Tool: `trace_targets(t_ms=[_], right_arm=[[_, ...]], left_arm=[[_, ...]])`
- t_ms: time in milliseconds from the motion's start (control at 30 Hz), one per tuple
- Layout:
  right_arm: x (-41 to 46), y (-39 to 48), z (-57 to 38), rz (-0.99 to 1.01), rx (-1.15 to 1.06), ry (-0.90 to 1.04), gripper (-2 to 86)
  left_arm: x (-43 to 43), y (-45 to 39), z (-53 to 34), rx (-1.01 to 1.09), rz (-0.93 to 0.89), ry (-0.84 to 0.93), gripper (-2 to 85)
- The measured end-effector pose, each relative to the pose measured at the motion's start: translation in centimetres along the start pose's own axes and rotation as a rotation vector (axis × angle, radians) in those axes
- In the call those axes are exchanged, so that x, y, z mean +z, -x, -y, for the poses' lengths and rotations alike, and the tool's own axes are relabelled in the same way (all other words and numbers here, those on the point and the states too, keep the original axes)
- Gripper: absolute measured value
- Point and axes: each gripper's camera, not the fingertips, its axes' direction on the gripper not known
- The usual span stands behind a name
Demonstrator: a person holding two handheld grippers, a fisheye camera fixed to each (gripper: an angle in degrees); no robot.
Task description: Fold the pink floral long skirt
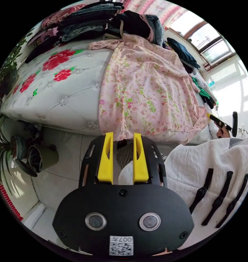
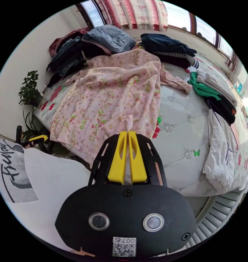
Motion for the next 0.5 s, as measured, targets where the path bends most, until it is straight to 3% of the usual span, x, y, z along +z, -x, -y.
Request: trace_targets(t_ms=[133,300,500], right_arm=[[-3.5,-1.7,-4.1,0.033,0.011,-0.065,-0.3],[-6.1,-4.1,-7.1,0.047,0.053,-0.077,-0.3],[-8.9,-6.6,-9.6,-0.021,0.054,-0.101,-0.3]], left_arm=[[3.2,-0.9,1.6,0.041,0.058,0.067,10.6],[4.0,-0.2,3.8,0.027,0.134,0.149,0.2],[-3.9,4.5,1.6,-0.046,-0.148,-0.057,-0.9]])
